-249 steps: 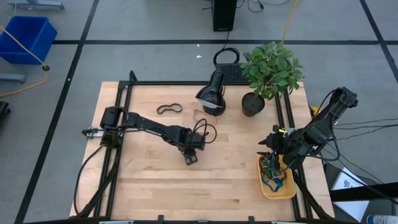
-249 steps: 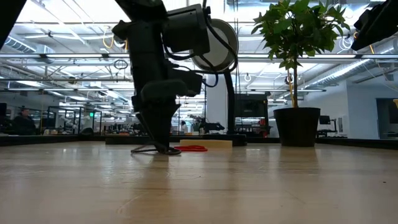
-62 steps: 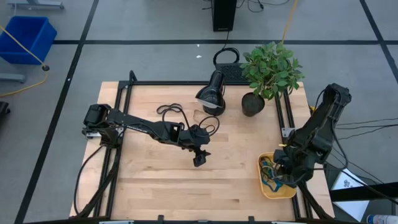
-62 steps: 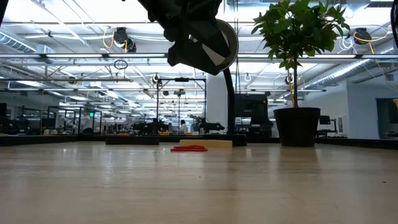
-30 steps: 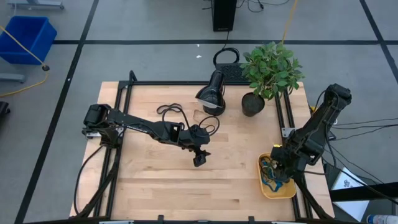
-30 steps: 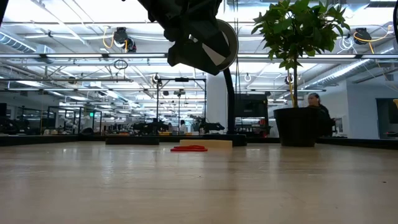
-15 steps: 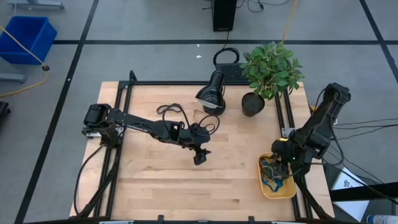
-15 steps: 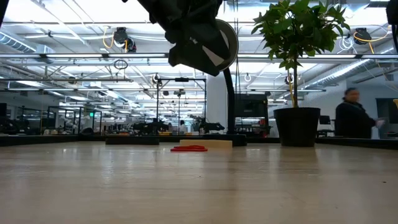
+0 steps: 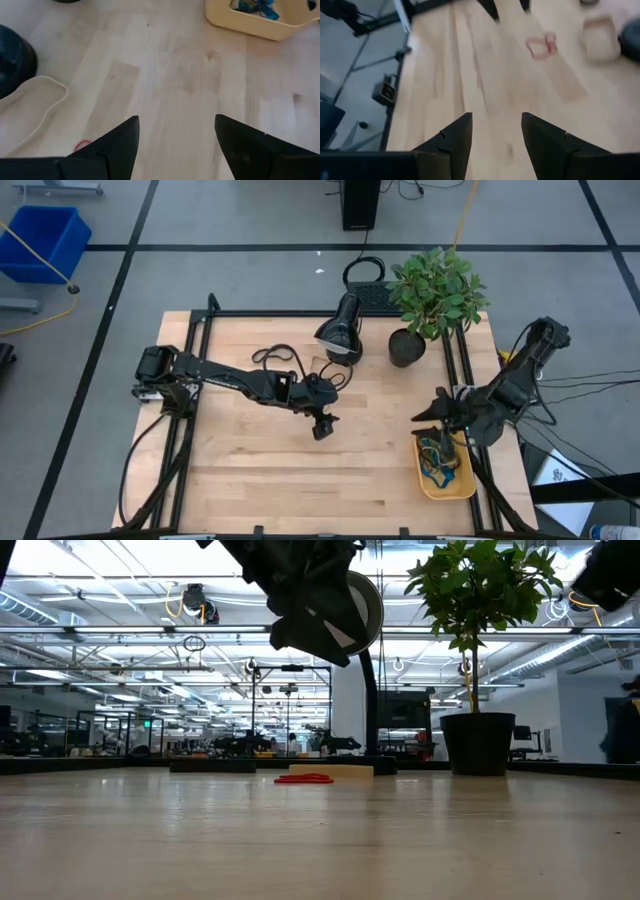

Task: Pick and place rubber bands into bin
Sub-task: Put the red rubber band into the yellow bin

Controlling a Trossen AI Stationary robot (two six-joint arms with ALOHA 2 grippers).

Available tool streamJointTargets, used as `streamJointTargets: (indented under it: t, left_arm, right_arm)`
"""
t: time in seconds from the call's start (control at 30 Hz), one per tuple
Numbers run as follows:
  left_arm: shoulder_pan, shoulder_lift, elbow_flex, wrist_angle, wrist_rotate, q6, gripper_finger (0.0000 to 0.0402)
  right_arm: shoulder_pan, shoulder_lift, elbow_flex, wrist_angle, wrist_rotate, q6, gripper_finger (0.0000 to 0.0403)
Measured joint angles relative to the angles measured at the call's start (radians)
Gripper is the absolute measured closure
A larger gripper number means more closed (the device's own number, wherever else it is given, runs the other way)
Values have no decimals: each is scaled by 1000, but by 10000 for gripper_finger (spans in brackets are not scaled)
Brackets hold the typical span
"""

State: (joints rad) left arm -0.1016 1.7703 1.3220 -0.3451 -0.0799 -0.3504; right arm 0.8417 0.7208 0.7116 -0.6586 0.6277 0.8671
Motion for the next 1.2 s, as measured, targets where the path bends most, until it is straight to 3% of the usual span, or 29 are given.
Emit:
streamJointTargets:
  t: [0.17, 0.37, 0.57, 0.87, 1.2]
  left_arm:
    - [2, 0, 0, -69, -86, 21, 135]
    - [11, 0, -1, -195, -197, 8, 135]
    - [54, 19, -1, -202, -202, 22, 135]
    - [95, 149, -1, -203, -190, 115, 135]
    - [129, 256, -1, -164, -202, 110, 135]
  right_arm:
    - [-70, -38, 0, 120, -11, -196, 239]
    - [-156, -74, 0, 183, -108, -317, 239]
    - [-227, -73, 0, 192, -184, -358, 239]
    - [-254, -71, 0, 191, -188, -360, 242]
    - [-254, -71, 0, 191, -188, -360, 243]
